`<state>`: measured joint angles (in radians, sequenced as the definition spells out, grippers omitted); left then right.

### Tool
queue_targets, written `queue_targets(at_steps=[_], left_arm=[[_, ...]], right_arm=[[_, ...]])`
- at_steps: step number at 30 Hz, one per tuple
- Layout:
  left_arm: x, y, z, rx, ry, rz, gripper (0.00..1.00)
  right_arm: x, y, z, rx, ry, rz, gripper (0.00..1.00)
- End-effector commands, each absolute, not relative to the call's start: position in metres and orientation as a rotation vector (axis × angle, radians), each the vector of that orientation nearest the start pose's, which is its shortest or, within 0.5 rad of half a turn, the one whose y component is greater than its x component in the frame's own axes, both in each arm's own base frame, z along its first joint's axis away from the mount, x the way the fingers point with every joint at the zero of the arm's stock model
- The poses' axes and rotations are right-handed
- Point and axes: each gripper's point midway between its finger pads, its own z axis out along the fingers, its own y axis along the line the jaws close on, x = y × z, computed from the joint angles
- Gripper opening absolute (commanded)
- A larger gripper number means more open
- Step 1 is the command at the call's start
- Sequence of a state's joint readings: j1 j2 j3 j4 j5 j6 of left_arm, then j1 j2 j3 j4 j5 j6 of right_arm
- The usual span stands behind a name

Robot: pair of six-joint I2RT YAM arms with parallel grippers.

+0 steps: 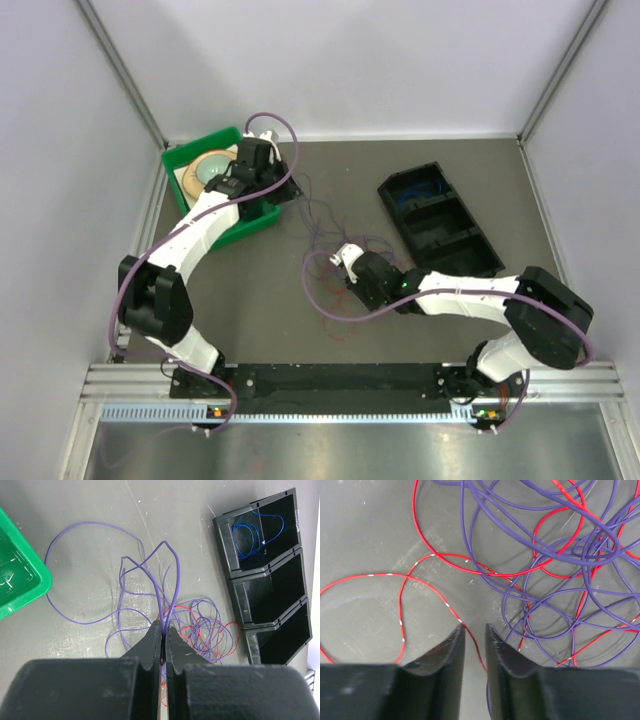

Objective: Untangle the cables

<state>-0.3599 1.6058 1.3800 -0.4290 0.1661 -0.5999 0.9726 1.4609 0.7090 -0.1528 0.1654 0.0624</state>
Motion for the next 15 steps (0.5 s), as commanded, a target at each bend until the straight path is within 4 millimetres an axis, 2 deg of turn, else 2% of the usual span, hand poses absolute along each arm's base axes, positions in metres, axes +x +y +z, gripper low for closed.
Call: queue_targets(at_steps=[1,2,3,7,8,9,10,11,12,13,14,15], left_arm=[[0.409,-0.206,0.217,-0.167,2.258,-0.69,0.0],[0.41,-0.205,0.217,-0.174,2.257,-0.685,0.0],[0.41,-0.206,0.217,-0.175,2.256,-0.688,0.0],[0.412,-0.204,0.212,-0.174,2.266,-0.672,0.0],[0.411,-0.205,0.208,-0.16,2.279,-0.669,0.0],[0.41,-0.206,0.201,-0.152,2.302,-0.672,0.0],[0.409,-0.208,0.197,-0.143,2.317,-0.682,0.0],[0.406,-0.212,0.194,-0.104,2.331,-0.699,0.04],[0.4,-0.218,0.187,-0.075,2.361,-0.743,0.17],[0.397,-0.221,0.183,-0.068,2.375,-0.763,0.44],[0.394,-0.223,0.183,-0.053,2.376,-0.775,0.55],[0.392,-0.225,0.183,-0.043,2.374,-0.788,0.64]], right_arm=[[0.218,0.277,0.059,-0.967,2.177,0.294,0.06],[0.217,0.275,0.061,-0.963,2.177,0.292,0.0],[0.218,0.274,0.064,-0.955,2.172,0.289,0.0],[0.218,0.269,0.101,-0.884,2.117,0.322,0.0],[0.22,0.271,0.139,-0.831,2.039,0.38,0.0],[0.22,0.266,0.154,-0.806,2.016,0.379,0.0],[0.221,0.265,0.18,-0.766,1.96,0.403,0.0],[0.222,0.262,0.226,-0.705,1.859,0.453,0.0],[0.223,0.256,0.251,-0.671,1.812,0.455,0.0],[0.224,0.252,0.275,-0.649,1.76,0.462,0.0],[0.223,0.249,0.322,-0.602,1.671,0.501,0.0],[0.223,0.246,0.343,-0.593,1.632,0.501,0.0]])
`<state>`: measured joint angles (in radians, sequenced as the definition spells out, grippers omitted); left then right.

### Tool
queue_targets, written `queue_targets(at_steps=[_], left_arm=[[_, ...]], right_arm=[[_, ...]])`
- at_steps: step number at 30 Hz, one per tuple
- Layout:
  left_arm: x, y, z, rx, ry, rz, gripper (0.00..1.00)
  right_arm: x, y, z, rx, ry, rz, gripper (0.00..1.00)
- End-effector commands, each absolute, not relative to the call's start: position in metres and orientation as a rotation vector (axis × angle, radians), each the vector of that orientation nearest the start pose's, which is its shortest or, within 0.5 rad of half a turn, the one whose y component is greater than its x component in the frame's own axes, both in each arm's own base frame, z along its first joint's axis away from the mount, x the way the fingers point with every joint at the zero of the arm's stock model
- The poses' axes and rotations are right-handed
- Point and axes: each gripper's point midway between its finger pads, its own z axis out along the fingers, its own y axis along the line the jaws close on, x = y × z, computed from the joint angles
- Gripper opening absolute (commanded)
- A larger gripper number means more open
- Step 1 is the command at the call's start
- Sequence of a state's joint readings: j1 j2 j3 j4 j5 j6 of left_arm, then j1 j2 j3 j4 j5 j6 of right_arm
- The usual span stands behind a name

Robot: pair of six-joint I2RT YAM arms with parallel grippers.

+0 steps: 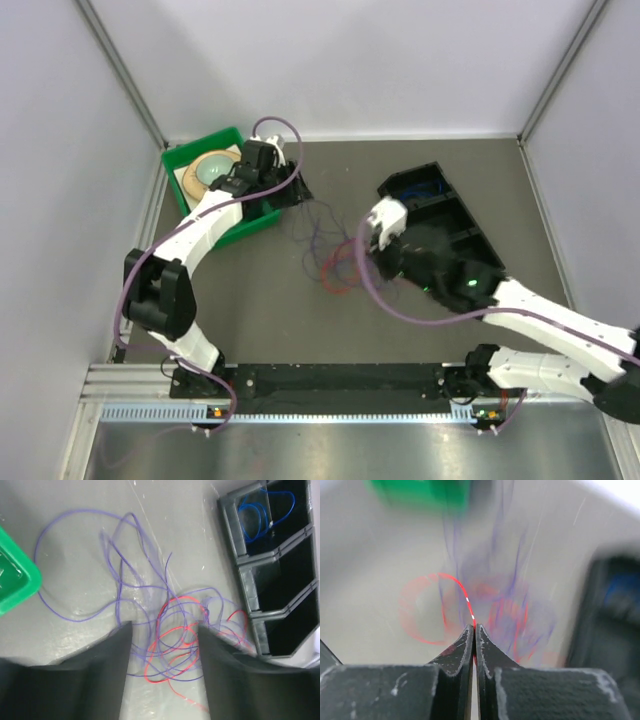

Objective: Untangle the cables

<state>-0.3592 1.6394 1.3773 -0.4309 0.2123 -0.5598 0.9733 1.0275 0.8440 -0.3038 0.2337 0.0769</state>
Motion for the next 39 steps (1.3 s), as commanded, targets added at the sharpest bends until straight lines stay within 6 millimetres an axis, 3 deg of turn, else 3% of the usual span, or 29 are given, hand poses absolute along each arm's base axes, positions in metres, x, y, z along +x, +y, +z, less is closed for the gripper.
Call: queue_targets(at_steps=[1,3,4,6,7,9,10,13,16,19,22,27,31,38,39], left_arm=[[0.39,-0.226,0.185,-0.031,2.368,-0.79,0.73],[0.389,-0.226,0.198,-0.016,2.334,-0.795,0.8],[0.389,-0.225,0.204,-0.006,2.316,-0.787,0.83],[0.389,-0.223,0.227,0.015,2.257,-0.789,0.84],[0.389,-0.224,0.236,0.039,2.227,-0.795,0.84],[0.384,-0.225,0.256,0.075,2.164,-0.827,0.84],[0.38,-0.234,0.27,0.124,2.117,-0.908,0.85],[0.365,-0.245,0.292,0.186,2.022,-1.077,0.86],[0.36,-0.25,0.294,0.217,2.001,-1.126,0.85],[0.359,-0.25,0.277,0.216,2.058,-1.114,0.84],[0.358,-0.246,0.26,0.197,2.109,-1.09,0.84],[0.356,-0.239,0.241,0.153,2.153,-1.042,0.83],[0.355,-0.236,0.237,0.148,2.16,-1.021,0.83],[0.356,-0.235,0.236,0.134,2.16,-1.016,0.83],[0.356,-0.236,0.235,0.128,2.163,-1.021,0.83]], right_arm=[[0.221,0.242,0.384,-0.559,1.562,0.527,0.0],[0.221,0.243,0.418,-0.543,1.504,0.548,0.0],[0.218,0.241,0.452,-0.508,1.44,0.585,0.0],[0.22,0.244,0.478,-0.518,1.377,0.582,0.0],[0.216,0.239,0.51,-0.485,1.314,0.602,0.0],[0.221,0.244,0.529,-0.488,1.272,0.586,0.0],[0.217,0.238,0.555,-0.464,1.221,0.599,0.0],[0.221,0.241,0.594,-0.437,1.149,0.592,0.0],[0.224,0.243,0.623,-0.408,1.102,0.594,0.0],[0.226,0.241,0.646,-0.387,1.053,0.572,0.0],[0.238,0.233,0.653,-0.364,1.049,0.504,0.0],[0.268,0.226,0.631,-0.338,1.121,0.492,0.0],[0.288,0.219,0.598,-0.311,1.207,0.489,0.0],[0.298,0.183,0.541,-0.206,1.308,0.494,0.0],[0.306,0.175,0.521,-0.191,1.344,0.464,0.0]])
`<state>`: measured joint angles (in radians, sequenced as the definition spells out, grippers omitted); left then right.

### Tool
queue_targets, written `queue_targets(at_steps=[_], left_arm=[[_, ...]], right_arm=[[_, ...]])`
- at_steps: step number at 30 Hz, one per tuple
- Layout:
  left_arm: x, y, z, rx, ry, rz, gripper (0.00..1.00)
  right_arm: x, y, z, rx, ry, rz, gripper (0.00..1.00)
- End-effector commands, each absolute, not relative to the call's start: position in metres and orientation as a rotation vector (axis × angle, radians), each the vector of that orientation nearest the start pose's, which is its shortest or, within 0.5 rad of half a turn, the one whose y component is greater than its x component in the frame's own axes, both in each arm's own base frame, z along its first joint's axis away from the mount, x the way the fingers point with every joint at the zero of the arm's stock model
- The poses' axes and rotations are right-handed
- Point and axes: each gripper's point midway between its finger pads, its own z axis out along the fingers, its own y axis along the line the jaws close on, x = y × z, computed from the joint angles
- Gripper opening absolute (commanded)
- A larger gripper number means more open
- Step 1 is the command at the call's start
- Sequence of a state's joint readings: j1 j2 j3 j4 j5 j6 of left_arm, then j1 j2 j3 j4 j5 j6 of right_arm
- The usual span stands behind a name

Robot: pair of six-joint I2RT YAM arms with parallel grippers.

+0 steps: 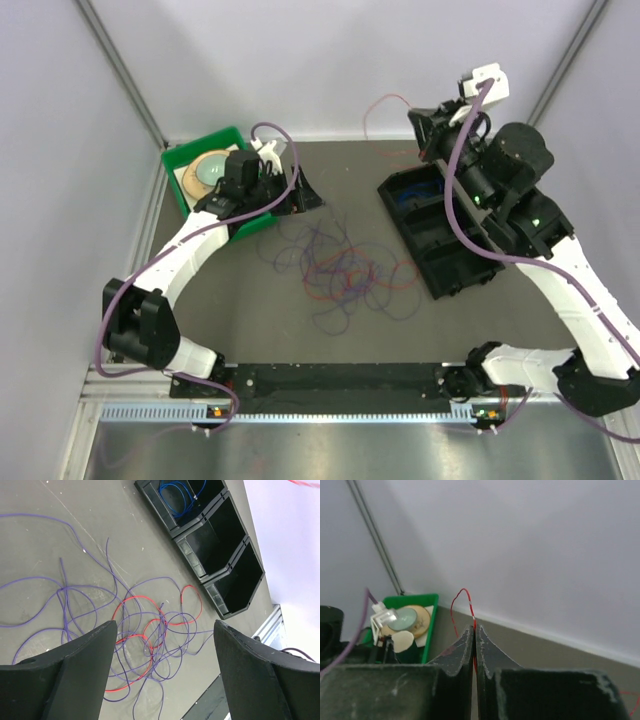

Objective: Untangle the cables

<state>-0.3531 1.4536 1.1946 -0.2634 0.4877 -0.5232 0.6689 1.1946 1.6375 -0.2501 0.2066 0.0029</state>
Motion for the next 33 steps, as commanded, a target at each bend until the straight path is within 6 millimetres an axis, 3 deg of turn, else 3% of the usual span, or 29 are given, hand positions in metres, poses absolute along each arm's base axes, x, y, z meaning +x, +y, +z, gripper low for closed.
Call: queue_targets(at_steps=[1,6,7,9,10,16,24,33], left_arm=[[0.356,-0.236,0.235,0.129,2.162,-1.025,0.83],[0.357,-0.24,0.234,0.125,2.164,-1.051,0.83],[0.357,-0.24,0.235,0.124,2.163,-1.052,0.83],[0.358,-0.24,0.235,0.124,2.162,-1.05,0.83],[0.357,-0.239,0.235,0.125,2.162,-1.047,0.83],[0.355,-0.237,0.233,0.123,2.171,-1.035,0.83],[0.356,-0.237,0.231,0.125,2.179,-1.027,0.83],[0.358,-0.235,0.225,0.115,2.202,-1.012,0.82]], right_arm=[[0.303,0.166,0.52,-0.172,1.339,0.463,0.0],[0.318,0.142,0.487,-0.158,1.366,0.484,0.0],[0.314,0.151,0.484,-0.227,1.363,0.544,0.0],[0.323,0.144,0.473,-0.224,1.363,0.577,0.0],[0.319,0.151,0.468,-0.275,1.363,0.634,0.0],[0.33,0.146,0.441,-0.249,1.374,0.786,0.0],[0.353,0.13,0.407,-0.185,1.445,0.792,0.0],[0.363,0.104,0.372,-0.116,1.487,0.846,0.0]])
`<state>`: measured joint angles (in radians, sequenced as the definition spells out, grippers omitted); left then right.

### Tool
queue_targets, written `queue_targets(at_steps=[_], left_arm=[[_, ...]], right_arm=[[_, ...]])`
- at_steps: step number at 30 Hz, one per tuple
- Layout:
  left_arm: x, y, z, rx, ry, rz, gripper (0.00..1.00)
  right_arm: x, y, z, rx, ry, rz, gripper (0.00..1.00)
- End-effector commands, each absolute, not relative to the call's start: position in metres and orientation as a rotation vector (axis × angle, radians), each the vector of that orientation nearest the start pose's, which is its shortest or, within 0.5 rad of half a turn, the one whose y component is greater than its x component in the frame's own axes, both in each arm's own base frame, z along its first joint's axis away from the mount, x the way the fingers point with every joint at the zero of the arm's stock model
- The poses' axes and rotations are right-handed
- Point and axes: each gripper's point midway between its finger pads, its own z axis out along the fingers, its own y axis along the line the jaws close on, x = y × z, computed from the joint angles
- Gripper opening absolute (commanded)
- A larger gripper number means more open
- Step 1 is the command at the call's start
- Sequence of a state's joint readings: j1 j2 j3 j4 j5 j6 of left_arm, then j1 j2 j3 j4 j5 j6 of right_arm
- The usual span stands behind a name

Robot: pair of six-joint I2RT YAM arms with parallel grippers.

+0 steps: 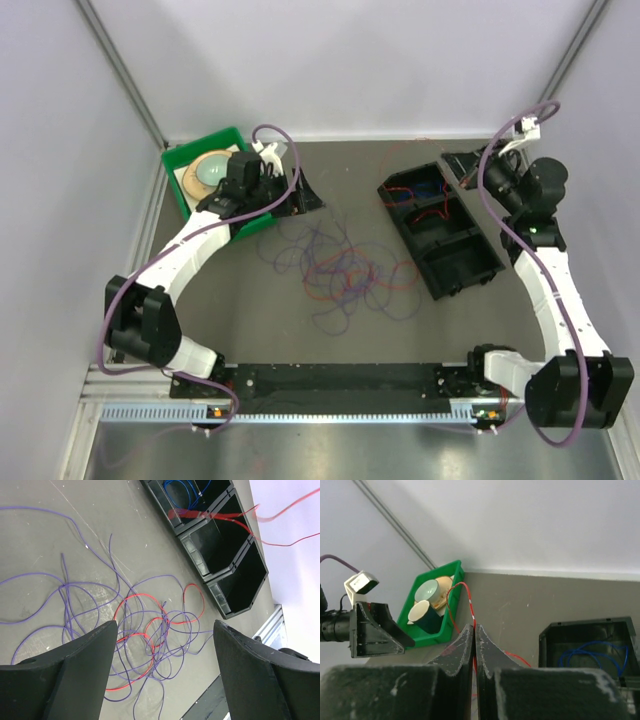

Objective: Untangle the cables

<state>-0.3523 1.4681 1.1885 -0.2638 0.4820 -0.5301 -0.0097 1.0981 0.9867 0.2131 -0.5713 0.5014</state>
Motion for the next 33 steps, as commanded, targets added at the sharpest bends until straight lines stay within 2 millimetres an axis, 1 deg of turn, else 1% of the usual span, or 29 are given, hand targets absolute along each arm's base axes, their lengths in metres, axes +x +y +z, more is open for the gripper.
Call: queue_targets(at_steps=[1,2,3,4,5,6,7,9,10,11,15,22,23,24,25,26,27,28,29,31,32,33], left_arm=[[0.357,-0.236,0.225,0.117,2.201,-1.013,0.82],[0.357,-0.236,0.224,0.114,2.204,-1.013,0.82],[0.357,-0.236,0.225,0.116,2.203,-1.015,0.82],[0.357,-0.236,0.224,0.116,2.203,-1.015,0.82],[0.357,-0.236,0.224,0.116,2.205,-1.016,0.82],[0.358,-0.236,0.224,0.115,2.203,-1.013,0.82],[0.357,-0.235,0.225,0.114,2.203,-1.014,0.82],[0.357,-0.235,0.226,0.117,2.2,-1.011,0.82],[0.357,-0.235,0.226,0.118,2.202,-1.008,0.82],[0.357,-0.235,0.227,0.117,2.202,-1.006,0.82],[0.358,-0.234,0.226,0.114,2.204,-1.005,0.82],[0.356,-0.234,0.229,0.114,2.2,-1.005,0.82],[0.357,-0.234,0.228,0.117,2.198,-1.005,0.82],[0.357,-0.235,0.227,0.114,2.203,-1.005,0.82],[0.357,-0.234,0.226,0.112,2.206,-1.005,0.82],[0.358,-0.235,0.226,0.109,2.207,-1.007,0.82],[0.357,-0.236,0.227,0.11,2.207,-1.015,0.82],[0.356,-0.236,0.226,0.11,2.211,-1.018,0.82],[0.356,-0.236,0.226,0.11,2.209,-1.021,0.82],[0.356,-0.235,0.226,0.108,2.21,-1.017,0.82],[0.356,-0.236,0.225,0.108,2.212,-1.016,0.82],[0.356,-0.236,0.226,0.109,2.211,-1.017,0.82]], right_arm=[[0.365,0.101,0.368,-0.11,1.493,0.835,0.0],[0.366,0.099,0.361,-0.102,1.509,0.831,0.0],[0.367,0.096,0.358,-0.099,1.513,0.828,0.0],[0.369,0.09,0.353,-0.088,1.521,0.818,0.0],[0.371,0.087,0.343,-0.07,1.539,0.824,0.0],[0.372,0.082,0.34,-0.06,1.539,0.82,0.0],[0.374,0.072,0.339,-0.042,1.528,0.803,0.0],[0.376,0.062,0.327,0.002,1.538,0.813,0.0],[0.376,0.058,0.327,0.001,1.53,0.816,0.0],[0.377,0.049,0.323,0.024,1.535,0.811,0.0],[0.378,0.044,0.317,0.027,1.553,0.814,0.0],[0.386,0.027,0.302,0.064,1.597,0.695,0.0],[0.387,0.026,0.298,0.066,1.6,0.695,0.0],[0.389,0.027,0.301,0.052,1.577,0.698,0.0],[0.391,0.029,0.299,0.052,1.575,0.719,0.0],[0.394,0.029,0.287,0.062,1.59,0.739,0.0],[0.396,0.032,0.292,0.024,1.548,0.749,0.0],[0.396,0.035,0.29,0.025,1.542,0.776,0.0],[0.4,0.035,0.275,0.033,1.559,0.795,0.0],[0.4,0.039,0.268,0.005,1.539,0.819,0.0],[0.403,0.038,0.256,0.02,1.554,0.83,0.0],[0.404,0.038,0.251,0.026,1.555,0.834,0.0]])
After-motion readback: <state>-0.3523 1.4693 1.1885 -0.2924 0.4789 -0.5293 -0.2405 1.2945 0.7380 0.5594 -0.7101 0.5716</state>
